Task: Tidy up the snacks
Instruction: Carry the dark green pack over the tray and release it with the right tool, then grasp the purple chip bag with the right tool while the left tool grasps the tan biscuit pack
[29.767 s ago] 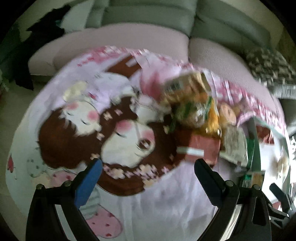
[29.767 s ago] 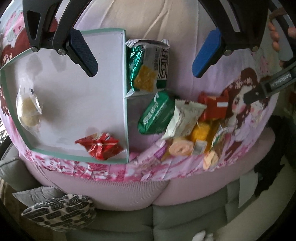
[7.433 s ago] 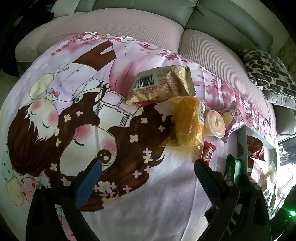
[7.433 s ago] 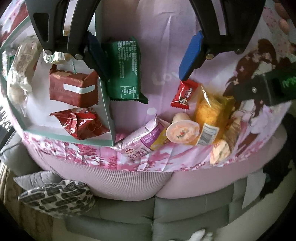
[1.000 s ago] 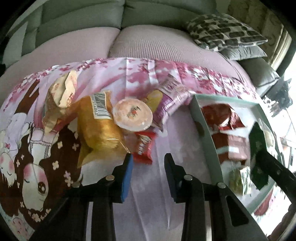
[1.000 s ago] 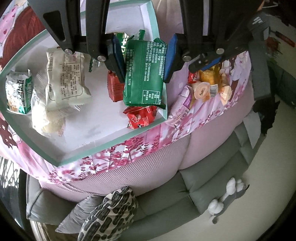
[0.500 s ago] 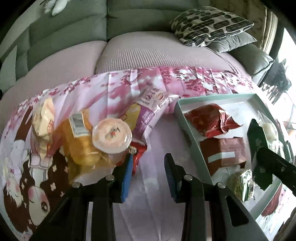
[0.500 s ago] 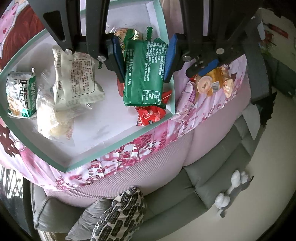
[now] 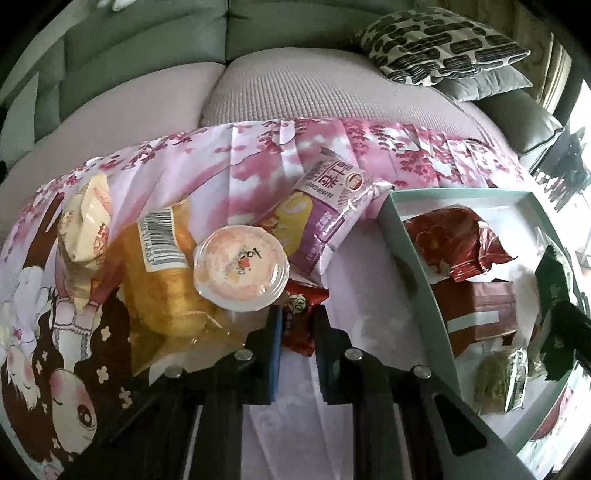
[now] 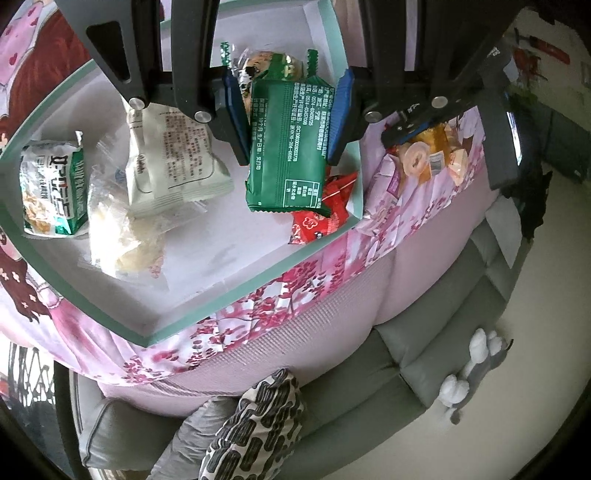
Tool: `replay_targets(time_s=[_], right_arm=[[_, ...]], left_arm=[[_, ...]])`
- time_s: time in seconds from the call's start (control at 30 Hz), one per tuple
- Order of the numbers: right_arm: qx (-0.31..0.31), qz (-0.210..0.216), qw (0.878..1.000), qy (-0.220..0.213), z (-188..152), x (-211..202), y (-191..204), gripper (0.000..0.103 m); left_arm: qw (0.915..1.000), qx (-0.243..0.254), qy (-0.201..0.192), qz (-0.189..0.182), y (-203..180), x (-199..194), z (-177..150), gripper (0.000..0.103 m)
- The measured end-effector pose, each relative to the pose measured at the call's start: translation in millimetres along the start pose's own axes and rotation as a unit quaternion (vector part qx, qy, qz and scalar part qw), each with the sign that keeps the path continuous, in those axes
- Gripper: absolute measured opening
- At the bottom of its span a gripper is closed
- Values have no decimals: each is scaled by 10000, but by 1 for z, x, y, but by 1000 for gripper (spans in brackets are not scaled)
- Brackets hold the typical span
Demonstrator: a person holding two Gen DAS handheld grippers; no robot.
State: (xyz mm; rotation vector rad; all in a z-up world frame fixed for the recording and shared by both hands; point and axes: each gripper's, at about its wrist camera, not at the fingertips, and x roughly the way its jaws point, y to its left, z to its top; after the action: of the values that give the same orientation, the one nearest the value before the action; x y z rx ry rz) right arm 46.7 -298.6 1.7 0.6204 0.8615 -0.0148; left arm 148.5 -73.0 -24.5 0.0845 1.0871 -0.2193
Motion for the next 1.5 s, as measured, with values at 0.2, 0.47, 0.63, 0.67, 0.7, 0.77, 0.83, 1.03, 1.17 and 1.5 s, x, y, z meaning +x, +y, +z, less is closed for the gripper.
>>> replay_targets(time_s=[0.2,0.47,0.63,0.67,0.7,0.77,0.83,1.03,1.17,1.5], right_arm=[[91,-65,9999,-71,5,-5,-9,43],[212,-277,9988,-345,28,-18,-30,43],[119,-565,9975,-404,55,-16,-44,43],[91,-553,9977,-386,60,-15,-47,43],[27,-589,9976,-353,65,-12,-47,43],[-119,-716,9968,-328,73,-9,-47,43],[-192,-783,9962,-321,78,-8,-48,43],[-412,-980,9940,-254,84,-3,-47,43],[-505,-1064,9928,-202,82,-3,-43,43],[-1200,-880,9889,-15,67,4,20,63]], left_arm=[[9996,-227,-97,-147,2,-12,-5,15],[9926,215,-689,-974,-42,-71,13,16],[9830,1024,-612,-1393,-105,-72,24,16],[9811,1188,-603,-1401,-116,-69,25,16],[9797,1294,-556,-1427,-125,-65,25,16],[9787,1330,-347,-1525,-137,-52,27,16],[9792,1388,-166,-1467,-146,-41,29,16],[9825,1261,-140,-1361,-141,-40,27,25],[9867,934,-278,-1304,-116,-53,25,50],[9955,-327,-629,-630,-9,-76,20,91]])
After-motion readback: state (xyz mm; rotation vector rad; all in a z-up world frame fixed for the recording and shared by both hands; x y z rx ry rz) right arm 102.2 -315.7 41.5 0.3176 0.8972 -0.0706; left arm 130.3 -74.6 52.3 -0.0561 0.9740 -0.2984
